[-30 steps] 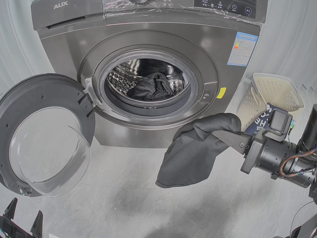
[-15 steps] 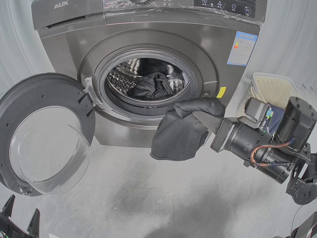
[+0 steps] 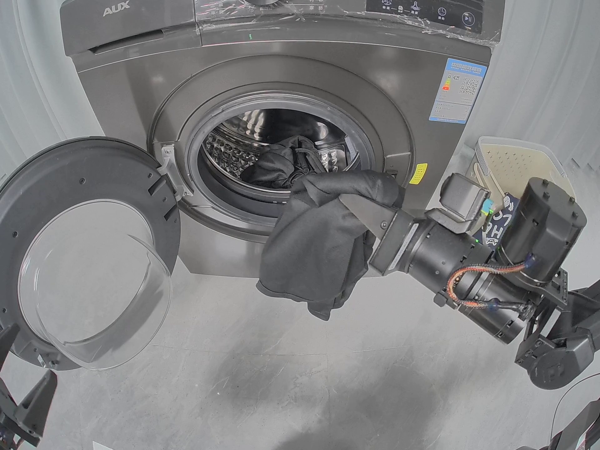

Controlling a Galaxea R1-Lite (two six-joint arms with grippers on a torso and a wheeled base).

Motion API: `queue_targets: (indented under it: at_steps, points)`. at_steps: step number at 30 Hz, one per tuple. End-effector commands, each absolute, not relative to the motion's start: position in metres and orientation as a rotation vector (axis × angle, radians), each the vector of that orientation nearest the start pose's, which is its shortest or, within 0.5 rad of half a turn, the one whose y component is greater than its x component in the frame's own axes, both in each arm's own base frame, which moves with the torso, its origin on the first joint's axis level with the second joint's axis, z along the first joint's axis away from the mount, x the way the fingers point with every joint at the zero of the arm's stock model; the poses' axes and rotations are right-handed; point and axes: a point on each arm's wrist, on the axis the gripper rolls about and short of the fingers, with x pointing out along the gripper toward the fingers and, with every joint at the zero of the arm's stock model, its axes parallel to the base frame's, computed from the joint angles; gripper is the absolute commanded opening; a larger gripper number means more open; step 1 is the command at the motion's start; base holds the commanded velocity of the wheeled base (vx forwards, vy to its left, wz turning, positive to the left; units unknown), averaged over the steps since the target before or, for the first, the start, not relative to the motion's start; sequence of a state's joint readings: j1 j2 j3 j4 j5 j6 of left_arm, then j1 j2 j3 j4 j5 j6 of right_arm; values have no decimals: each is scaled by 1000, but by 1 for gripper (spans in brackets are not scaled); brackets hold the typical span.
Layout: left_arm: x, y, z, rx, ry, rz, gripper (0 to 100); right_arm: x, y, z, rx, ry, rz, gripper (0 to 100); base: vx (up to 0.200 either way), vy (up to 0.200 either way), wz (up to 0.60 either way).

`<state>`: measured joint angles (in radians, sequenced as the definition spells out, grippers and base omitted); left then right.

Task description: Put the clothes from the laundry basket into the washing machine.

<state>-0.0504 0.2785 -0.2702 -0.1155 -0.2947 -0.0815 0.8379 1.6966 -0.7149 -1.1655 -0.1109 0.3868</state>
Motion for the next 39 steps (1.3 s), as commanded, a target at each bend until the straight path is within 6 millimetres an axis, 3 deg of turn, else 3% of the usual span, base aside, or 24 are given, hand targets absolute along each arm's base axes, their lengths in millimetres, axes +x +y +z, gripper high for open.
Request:
queue_targets:
  at_steps: [1, 6, 10, 19, 39]
  points:
    - [55, -17, 168, -99, 164, -533, 100, 214, 242, 205, 469, -59, 775, 0, 0, 0, 0]
    - [85, -32, 167, -93, 262, -656, 100, 211, 243, 206, 467, -52, 786, 0, 0, 0, 0]
    - [110, -51, 163, -85, 338, -747, 100, 204, 243, 195, 410, -31, 815, 0, 0, 0, 0]
    - [169, -78, 154, -92, 301, -802, 100, 201, 239, 206, 419, -67, 832, 0, 0, 0, 0]
    - [228, -104, 122, -105, 377, -859, 100, 196, 240, 208, 422, -69, 846, 0, 0, 0, 0]
